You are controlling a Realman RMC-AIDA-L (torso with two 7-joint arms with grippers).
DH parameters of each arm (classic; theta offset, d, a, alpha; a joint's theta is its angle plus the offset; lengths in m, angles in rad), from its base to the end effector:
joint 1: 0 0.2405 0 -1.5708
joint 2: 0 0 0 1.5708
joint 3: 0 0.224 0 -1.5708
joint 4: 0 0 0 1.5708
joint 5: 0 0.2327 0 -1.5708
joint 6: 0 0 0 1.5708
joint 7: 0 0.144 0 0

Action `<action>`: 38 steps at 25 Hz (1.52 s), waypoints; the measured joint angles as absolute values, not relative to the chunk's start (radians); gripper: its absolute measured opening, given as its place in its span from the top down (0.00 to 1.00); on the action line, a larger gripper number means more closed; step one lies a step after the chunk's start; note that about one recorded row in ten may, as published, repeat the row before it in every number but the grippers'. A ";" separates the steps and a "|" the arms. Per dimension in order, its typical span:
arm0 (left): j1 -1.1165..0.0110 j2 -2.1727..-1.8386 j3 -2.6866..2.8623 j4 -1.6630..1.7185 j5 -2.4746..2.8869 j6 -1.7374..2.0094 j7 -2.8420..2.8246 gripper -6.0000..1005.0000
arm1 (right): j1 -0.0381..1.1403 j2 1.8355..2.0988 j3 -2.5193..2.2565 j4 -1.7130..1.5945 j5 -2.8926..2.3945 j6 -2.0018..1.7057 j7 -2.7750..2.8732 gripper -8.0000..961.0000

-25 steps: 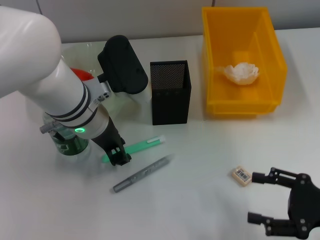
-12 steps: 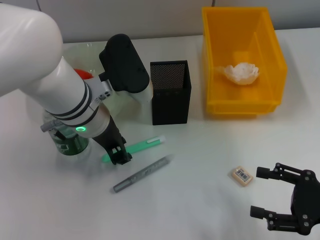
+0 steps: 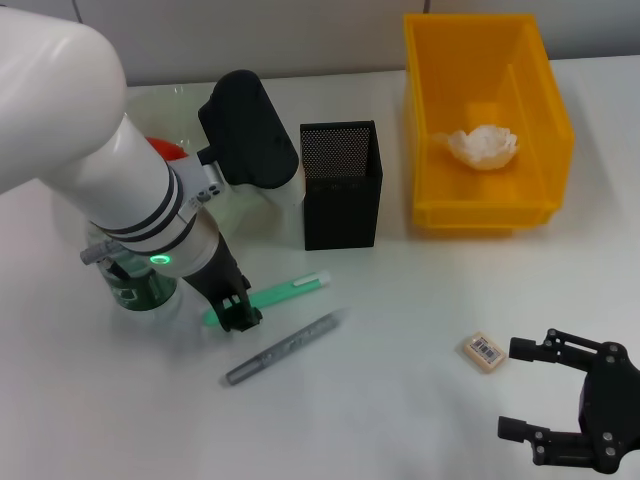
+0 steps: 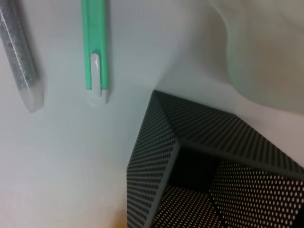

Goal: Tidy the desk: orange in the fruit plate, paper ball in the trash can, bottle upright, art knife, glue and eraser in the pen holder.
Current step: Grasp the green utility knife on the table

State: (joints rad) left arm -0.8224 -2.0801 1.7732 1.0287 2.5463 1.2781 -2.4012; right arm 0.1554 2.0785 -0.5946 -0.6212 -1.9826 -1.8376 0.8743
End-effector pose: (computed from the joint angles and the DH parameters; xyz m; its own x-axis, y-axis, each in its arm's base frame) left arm -0.1234 0.3635 -0.0824 0.8431 0.2459 -0.4782 0.1229 -0.9539 -0.2738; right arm 0.3287 0.1968 0.0259 0.7991 -0.1534 -0.5812 -0.3514 -0.9037 -0.2446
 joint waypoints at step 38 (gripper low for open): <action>-0.827 -2.080 1.777 1.006 2.569 1.300 -2.390 0.64 | 0.158 2.079 -0.601 -0.617 -1.987 -1.837 0.874 0.15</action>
State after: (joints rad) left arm -0.8268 -2.0801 1.7773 1.0063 2.5687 1.3000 -2.3903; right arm 0.1583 2.0785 -0.6014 -0.6172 -1.9866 -1.8373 0.8743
